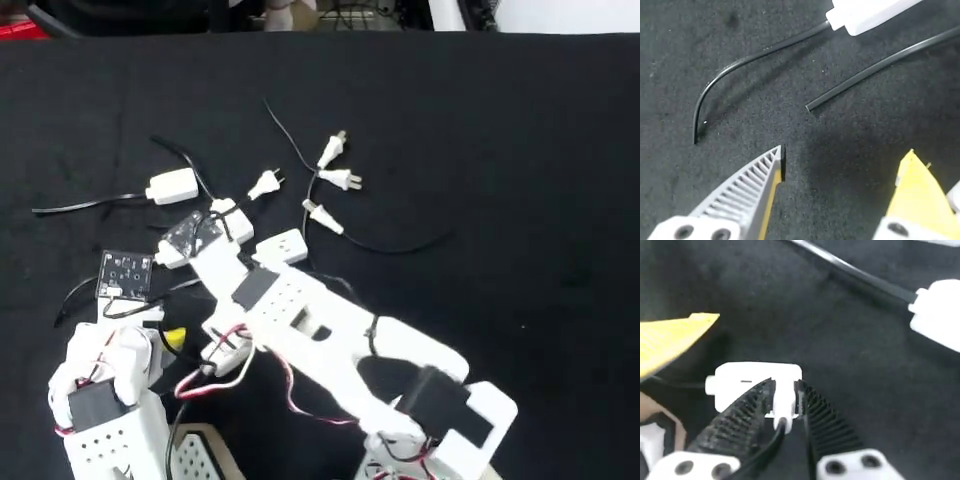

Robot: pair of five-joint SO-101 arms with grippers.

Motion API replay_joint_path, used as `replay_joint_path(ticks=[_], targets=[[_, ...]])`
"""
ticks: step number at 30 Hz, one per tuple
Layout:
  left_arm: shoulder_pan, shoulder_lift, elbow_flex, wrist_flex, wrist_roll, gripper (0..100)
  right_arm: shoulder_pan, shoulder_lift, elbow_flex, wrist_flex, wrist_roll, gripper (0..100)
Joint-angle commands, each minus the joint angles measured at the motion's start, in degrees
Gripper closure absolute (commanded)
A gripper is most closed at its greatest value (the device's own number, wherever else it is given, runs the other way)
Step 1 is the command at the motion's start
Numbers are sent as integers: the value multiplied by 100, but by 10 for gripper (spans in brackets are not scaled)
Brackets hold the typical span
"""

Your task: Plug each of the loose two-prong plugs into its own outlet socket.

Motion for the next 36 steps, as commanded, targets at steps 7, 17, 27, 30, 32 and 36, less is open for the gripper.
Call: replay_joint_path(ticks=[7, 17, 27, 30, 32, 36], targets=[[-57, -18, -31, -114, -44, 646, 1987, -567, 400, 651, 1363, 985], [-57, -18, -31, -114, -44, 646, 5688, -804, 558, 44, 3710, 985], [-13, -18, -40, -114, -26, 646, 7701, -804, 532, -914, 5020, 984], [40, -18, -92, -114, -9, 644, 7727, -804, 567, -888, 5231, 944], [303, -18, -171, -97, -9, 644, 7727, -822, 593, -862, 5187, 844], [1147, -9, -549, -114, 114, 645, 7727, -901, 303, -589, 4897, 737]])
